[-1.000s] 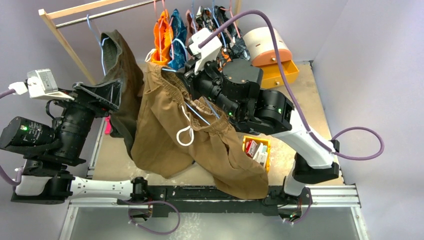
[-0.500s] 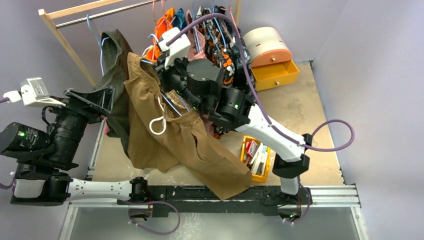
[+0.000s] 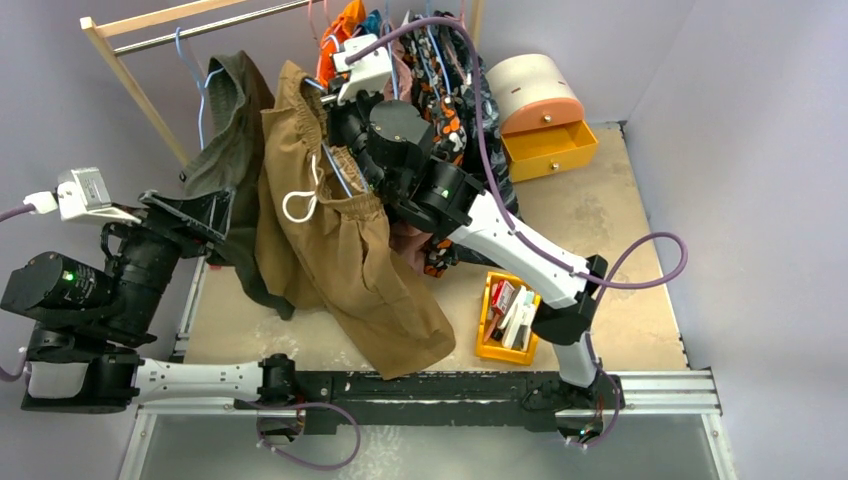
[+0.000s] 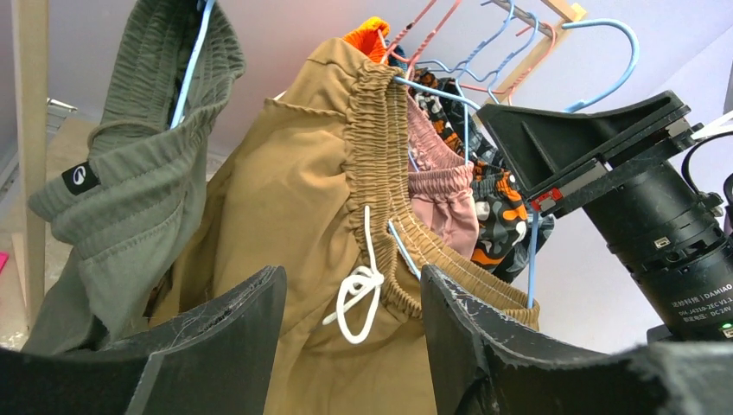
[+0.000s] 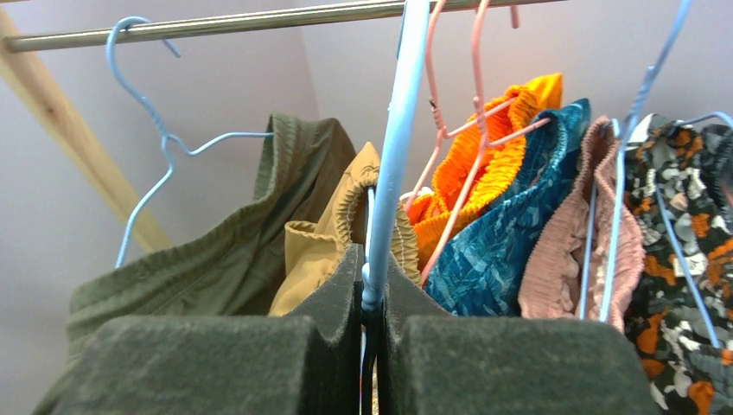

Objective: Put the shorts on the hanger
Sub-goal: Place the hanger at the clothesline.

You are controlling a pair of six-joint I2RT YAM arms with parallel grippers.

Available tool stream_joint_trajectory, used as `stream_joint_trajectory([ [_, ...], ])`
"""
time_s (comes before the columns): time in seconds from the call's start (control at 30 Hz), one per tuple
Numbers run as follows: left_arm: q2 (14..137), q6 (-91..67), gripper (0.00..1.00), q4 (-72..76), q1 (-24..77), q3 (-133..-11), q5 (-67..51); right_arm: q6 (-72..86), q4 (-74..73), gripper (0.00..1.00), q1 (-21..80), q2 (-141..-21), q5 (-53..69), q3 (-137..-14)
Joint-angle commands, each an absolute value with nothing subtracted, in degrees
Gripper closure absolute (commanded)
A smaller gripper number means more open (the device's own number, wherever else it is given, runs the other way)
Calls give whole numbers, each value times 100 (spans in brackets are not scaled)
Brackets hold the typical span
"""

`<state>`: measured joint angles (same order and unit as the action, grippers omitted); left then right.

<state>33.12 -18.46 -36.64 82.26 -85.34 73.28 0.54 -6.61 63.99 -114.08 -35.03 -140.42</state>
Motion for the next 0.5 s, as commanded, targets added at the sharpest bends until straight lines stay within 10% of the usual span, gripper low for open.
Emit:
stream_joint_trajectory([
  [0.0, 3231, -2068, 43, -3887, 8217, -8517, 7246, -450, 369, 100, 6346, -10875, -4307, -13845],
  [0.47, 3173, -2018, 42, -3893, 8218, -8351, 7245, -972, 34, 100, 6425, -10094, -4917, -13048],
])
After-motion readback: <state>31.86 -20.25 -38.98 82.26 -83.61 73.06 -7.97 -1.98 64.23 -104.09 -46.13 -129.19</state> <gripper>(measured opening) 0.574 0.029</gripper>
